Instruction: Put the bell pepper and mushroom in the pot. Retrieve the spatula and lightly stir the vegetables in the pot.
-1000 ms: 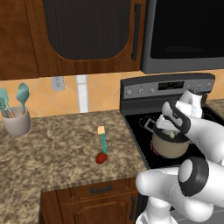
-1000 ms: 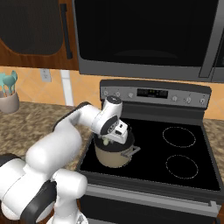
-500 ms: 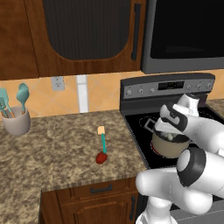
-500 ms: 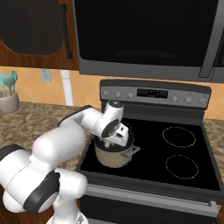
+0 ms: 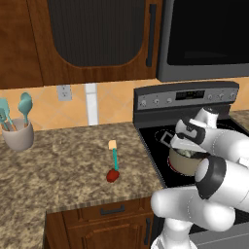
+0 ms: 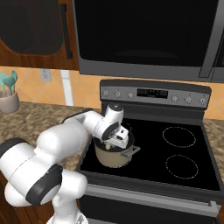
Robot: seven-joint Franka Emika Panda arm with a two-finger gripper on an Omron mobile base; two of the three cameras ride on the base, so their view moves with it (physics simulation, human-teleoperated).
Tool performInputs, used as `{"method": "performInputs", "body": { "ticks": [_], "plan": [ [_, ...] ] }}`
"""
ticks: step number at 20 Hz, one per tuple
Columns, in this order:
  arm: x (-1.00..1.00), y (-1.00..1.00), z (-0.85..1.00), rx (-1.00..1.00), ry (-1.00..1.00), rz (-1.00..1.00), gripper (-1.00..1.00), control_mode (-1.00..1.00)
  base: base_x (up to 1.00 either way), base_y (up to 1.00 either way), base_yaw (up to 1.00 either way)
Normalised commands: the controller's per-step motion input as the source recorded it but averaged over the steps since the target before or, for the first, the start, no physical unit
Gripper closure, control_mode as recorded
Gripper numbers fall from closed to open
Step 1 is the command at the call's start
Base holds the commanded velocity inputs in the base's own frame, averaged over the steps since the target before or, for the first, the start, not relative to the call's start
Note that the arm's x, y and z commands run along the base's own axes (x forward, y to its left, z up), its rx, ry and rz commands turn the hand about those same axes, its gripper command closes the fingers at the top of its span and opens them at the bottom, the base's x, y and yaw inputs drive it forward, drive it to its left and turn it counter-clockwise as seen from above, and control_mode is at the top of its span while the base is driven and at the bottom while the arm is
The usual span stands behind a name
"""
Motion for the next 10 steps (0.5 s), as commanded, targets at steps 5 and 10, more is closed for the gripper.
{"method": "performInputs", "body": {
  "ticks": [5, 10],
  "plan": [
    [0.0, 0.0, 0.0, 0.0, 0.0, 0.0, -1.0, -1.0, 0.0, 0.0, 0.0],
    [-0.01, 0.0, 0.0, 0.0, -0.02, 0.0, -1.0, -1.0, 0.0, 0.0, 0.0]
  ]
}}
